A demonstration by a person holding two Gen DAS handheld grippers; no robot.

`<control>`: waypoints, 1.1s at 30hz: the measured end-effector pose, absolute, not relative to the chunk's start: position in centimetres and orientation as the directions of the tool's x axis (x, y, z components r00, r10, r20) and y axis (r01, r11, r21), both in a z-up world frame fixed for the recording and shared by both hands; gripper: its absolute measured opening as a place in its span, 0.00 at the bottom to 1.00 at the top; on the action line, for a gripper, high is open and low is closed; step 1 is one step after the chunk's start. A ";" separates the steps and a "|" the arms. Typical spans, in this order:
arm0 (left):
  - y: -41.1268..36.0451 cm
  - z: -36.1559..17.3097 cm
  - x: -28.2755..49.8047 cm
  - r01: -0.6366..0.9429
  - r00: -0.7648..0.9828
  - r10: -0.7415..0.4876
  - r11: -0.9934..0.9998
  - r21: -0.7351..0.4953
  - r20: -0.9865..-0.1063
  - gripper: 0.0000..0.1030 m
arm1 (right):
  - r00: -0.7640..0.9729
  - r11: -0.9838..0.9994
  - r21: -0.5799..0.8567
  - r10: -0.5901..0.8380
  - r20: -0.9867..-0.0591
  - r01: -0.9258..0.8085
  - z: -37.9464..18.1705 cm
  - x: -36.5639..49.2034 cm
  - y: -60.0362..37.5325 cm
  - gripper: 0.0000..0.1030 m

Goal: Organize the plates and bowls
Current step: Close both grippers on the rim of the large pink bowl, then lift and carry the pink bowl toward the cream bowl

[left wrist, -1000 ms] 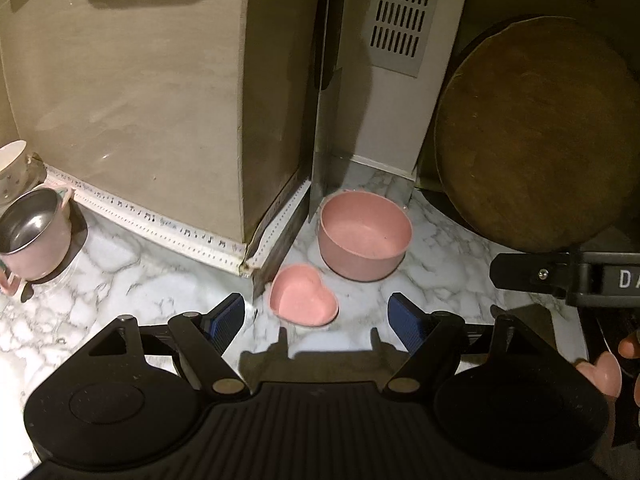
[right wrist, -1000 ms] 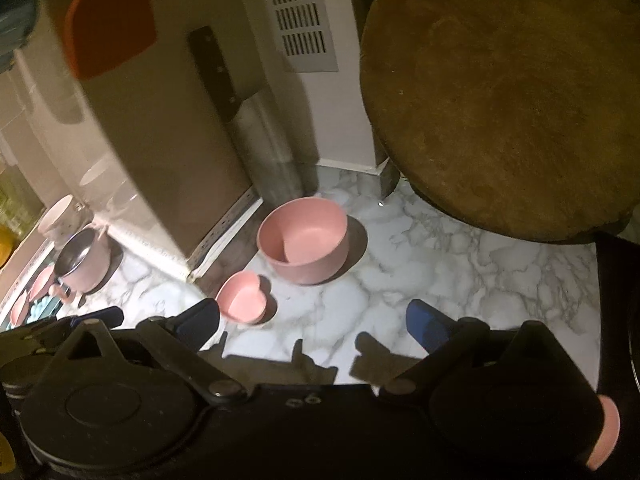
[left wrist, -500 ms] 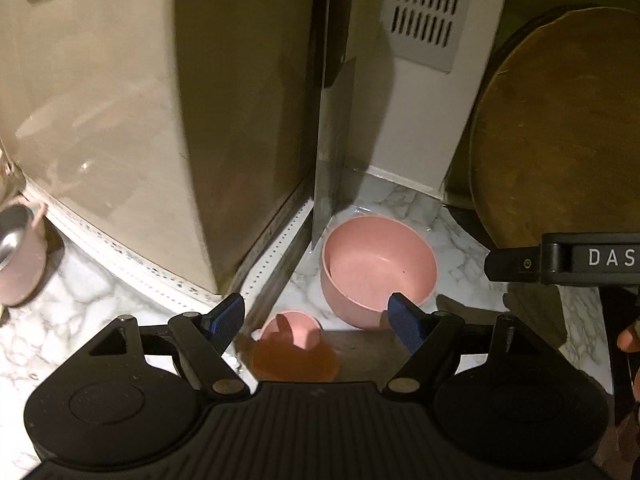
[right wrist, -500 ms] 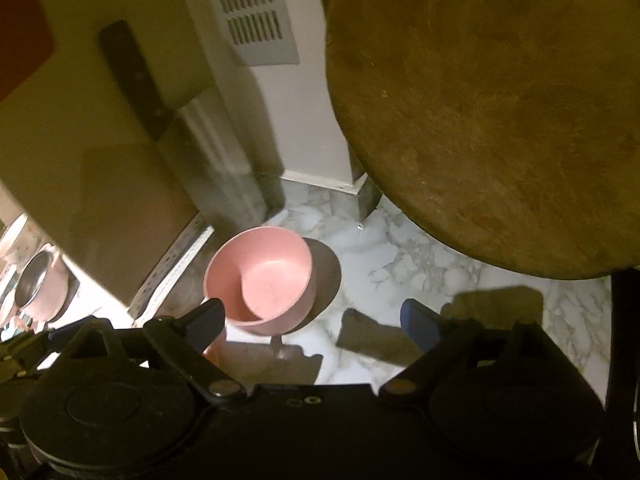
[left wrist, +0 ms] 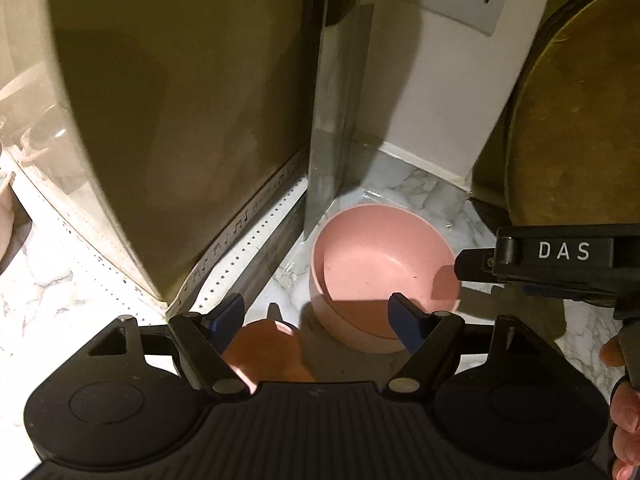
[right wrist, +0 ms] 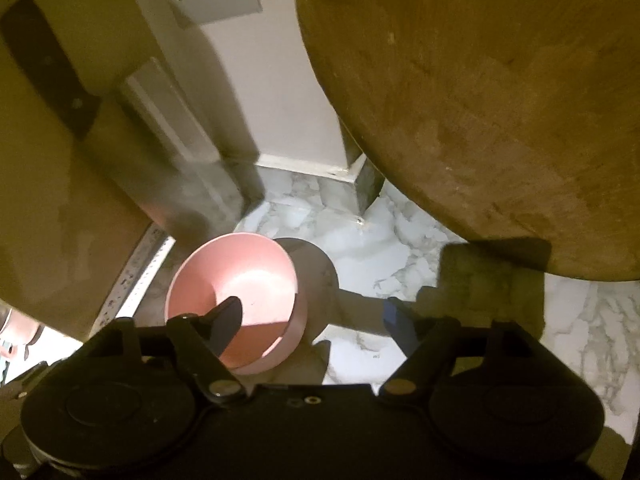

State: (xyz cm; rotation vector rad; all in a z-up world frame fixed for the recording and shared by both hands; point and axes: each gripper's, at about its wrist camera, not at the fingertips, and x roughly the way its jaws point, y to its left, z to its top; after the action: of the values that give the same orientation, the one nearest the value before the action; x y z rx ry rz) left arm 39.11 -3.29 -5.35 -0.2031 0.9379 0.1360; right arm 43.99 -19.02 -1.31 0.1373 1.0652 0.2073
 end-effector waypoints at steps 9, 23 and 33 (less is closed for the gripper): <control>-3.1 -6.9 40.6 -0.219 0.570 0.032 0.969 -0.114 -0.821 0.75 | 0.433 0.972 0.219 0.236 -0.870 -0.090 -3.8 45.9 -18.5 0.44; -2.7 -7.9 41.5 -0.200 0.563 -0.017 0.967 -0.156 -0.826 0.19 | 0.400 0.958 0.241 0.283 -0.872 -0.153 -4.8 46.1 -17.8 0.11; -3.0 -7.4 40.7 -0.183 0.566 -0.022 0.971 -0.151 -0.824 0.17 | 0.400 0.963 0.218 0.264 -0.878 -0.157 -4.5 45.7 -17.9 0.07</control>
State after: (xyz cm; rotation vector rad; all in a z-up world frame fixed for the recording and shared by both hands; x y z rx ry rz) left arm 40.65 -3.04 -7.38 -0.2300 0.9663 0.0956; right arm 45.69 -17.92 -4.51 0.1065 1.1285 0.2665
